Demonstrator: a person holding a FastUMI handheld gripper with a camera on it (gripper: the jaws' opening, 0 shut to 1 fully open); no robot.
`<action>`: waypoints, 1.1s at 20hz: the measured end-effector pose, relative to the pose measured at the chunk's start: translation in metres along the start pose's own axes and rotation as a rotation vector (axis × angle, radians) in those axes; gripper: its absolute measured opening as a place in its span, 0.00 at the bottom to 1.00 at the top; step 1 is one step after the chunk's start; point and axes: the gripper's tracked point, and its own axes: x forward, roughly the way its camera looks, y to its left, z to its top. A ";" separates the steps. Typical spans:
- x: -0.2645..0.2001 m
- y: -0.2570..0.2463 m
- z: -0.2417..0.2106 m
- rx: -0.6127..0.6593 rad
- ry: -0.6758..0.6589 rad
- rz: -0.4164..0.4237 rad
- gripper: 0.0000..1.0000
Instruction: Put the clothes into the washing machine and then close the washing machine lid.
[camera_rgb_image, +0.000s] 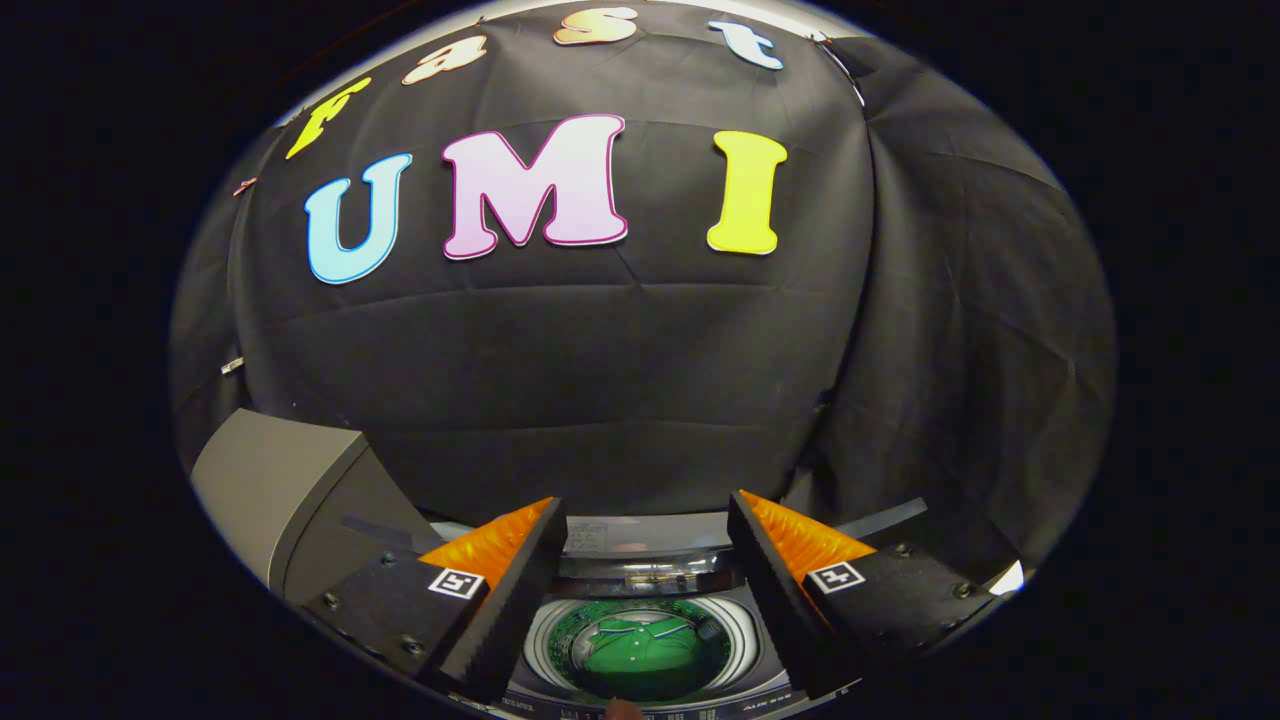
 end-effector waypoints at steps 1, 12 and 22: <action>-0.002 0.000 -0.004 0.002 0.004 0.002 1.00; -0.001 0.001 -0.118 -0.021 0.215 0.009 1.00; -0.011 -0.011 -0.188 -0.047 0.362 -0.010 1.00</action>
